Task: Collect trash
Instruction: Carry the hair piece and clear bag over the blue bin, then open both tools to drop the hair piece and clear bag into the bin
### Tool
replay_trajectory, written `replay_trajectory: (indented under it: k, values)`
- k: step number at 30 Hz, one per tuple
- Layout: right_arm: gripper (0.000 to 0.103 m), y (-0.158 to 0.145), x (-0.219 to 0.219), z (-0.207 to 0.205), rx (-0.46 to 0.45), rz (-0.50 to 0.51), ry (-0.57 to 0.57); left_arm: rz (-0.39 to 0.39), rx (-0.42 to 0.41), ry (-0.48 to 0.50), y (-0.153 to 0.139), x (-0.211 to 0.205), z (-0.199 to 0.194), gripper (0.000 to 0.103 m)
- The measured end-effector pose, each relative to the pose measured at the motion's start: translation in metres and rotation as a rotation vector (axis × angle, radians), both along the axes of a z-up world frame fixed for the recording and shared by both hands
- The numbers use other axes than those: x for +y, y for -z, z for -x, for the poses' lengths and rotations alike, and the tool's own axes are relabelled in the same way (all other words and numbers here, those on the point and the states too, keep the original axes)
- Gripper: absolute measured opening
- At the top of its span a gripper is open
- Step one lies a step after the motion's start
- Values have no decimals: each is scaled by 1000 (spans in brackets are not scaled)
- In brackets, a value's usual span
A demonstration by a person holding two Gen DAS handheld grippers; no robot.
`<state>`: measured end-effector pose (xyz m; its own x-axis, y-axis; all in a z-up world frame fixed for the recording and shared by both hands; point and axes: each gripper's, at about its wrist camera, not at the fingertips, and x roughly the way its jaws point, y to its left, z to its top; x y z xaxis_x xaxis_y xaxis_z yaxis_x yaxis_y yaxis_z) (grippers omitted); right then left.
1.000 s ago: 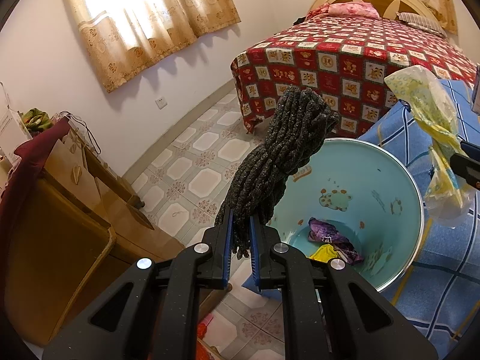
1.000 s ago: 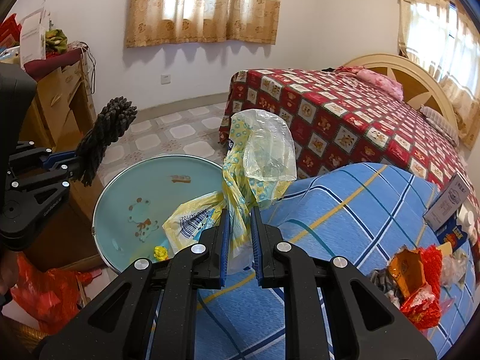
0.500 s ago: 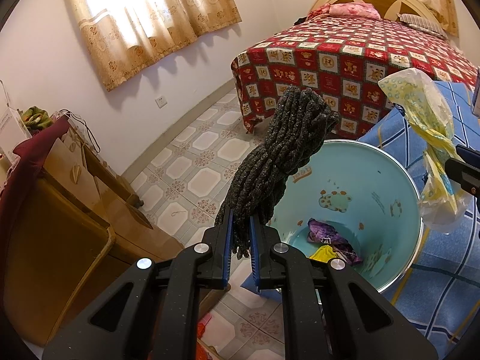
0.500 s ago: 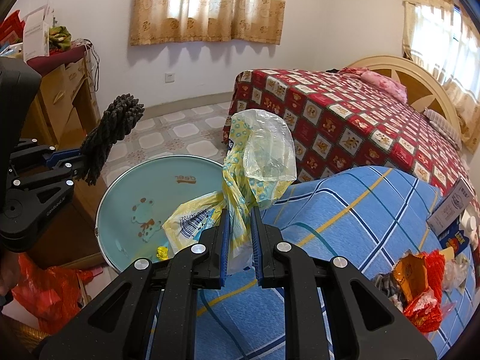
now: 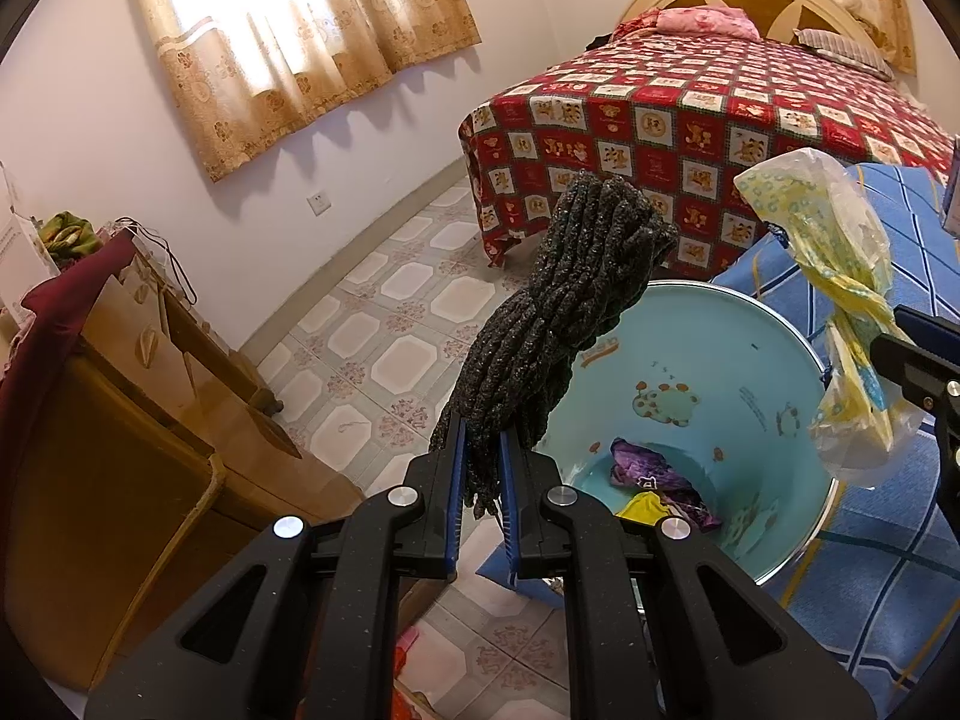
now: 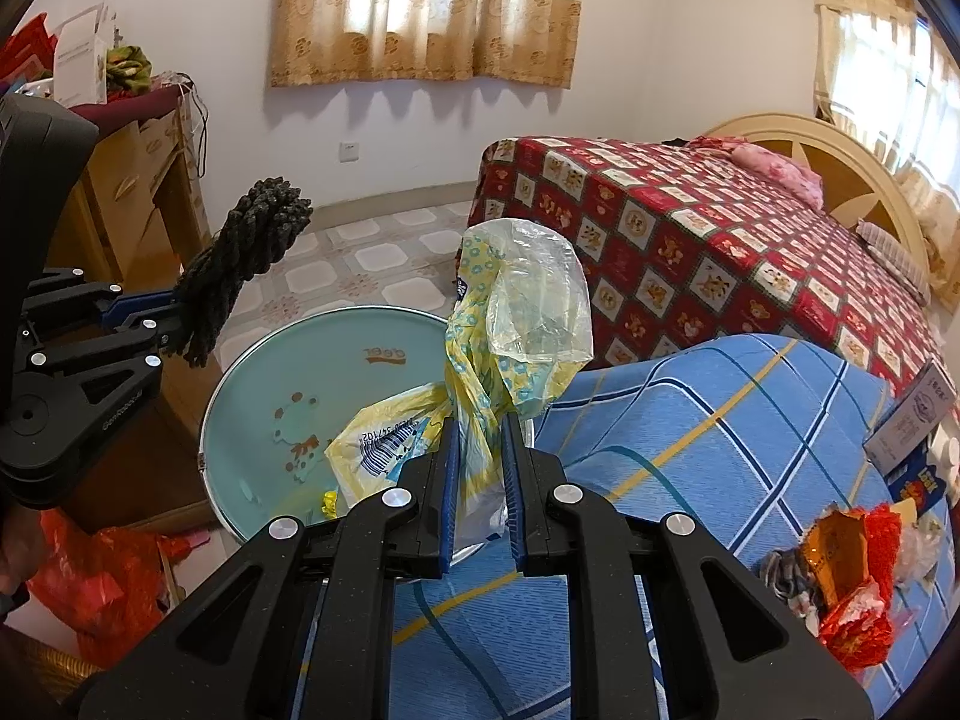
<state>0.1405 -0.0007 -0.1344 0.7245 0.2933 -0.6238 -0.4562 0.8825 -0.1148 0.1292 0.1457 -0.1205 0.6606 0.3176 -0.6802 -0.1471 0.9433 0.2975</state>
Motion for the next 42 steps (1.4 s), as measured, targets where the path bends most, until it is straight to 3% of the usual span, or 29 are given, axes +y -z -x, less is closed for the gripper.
replay_trajectory:
  k: [15,20,22,23,28,36,42]
  values:
    - [16,5,4,-6,10,-7,-13,19,0,28,3,-7,-1,13]
    - [27,12,7,-8,16,-3,-24,16,3,44,6,-13,0,35]
    - [41,13,7,-7,12,-5,-20,15,6,48,8,-15,0,41]
    - [43,14,6,-7,11,-7,-18,14,4,47,8,-15,0,50]
    - [51,12,4,-4,1,-11,-6,14,1,39,9,-16,2,65]
    - [55,8,-4,0,-13,-17,15,9,4,57,10,-23,5,69]
    - [57,3,-14,6,-27,-20,40,0,2,65,9,-28,7,78]
